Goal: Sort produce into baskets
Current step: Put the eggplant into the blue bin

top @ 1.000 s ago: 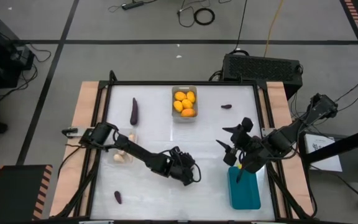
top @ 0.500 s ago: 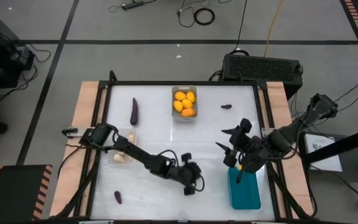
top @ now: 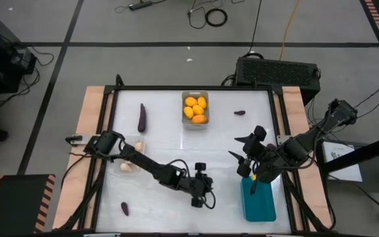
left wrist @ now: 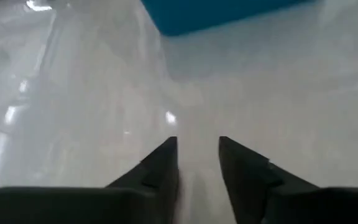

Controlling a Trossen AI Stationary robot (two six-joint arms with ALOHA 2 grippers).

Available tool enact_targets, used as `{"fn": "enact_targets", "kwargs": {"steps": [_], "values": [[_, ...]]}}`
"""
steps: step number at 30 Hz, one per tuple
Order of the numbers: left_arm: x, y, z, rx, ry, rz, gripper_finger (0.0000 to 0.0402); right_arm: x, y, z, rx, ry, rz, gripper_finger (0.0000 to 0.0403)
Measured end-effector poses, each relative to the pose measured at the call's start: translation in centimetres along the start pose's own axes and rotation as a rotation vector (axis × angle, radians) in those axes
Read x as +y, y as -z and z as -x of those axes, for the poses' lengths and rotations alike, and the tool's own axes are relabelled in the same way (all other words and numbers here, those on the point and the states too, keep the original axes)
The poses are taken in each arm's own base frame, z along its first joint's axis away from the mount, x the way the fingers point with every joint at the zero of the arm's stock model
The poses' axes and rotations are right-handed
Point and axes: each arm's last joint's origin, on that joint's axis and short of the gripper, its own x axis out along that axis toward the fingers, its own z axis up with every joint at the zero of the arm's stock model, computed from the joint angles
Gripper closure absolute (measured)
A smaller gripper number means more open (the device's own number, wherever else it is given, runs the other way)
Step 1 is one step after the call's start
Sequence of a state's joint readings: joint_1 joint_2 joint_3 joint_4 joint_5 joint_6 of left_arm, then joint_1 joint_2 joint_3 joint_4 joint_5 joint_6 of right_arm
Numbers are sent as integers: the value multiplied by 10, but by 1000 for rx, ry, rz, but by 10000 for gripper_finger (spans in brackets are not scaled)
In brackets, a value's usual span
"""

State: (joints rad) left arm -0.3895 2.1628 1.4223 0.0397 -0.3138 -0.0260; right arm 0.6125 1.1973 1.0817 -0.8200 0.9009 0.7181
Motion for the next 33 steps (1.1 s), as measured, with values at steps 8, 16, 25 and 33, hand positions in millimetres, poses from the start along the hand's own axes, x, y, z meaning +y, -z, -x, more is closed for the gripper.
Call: {"fn": "enact_targets", "kwargs": {"steps": [8, 16, 25, 33], "values": [[18, 9, -5, 99, -7, 77, 165, 0, 0, 0, 1, 0, 1, 151], [23, 23, -10, 146, 34, 122, 115, 0, 0, 0, 1, 0, 1, 151], [22, 23, -10, 147, 43, 121, 195, 0, 0, 0, 1, 0, 4, 151], [22, 16, -12, 65, 48, 147, 301, 0, 0, 0, 1, 0, 6, 151]]}}
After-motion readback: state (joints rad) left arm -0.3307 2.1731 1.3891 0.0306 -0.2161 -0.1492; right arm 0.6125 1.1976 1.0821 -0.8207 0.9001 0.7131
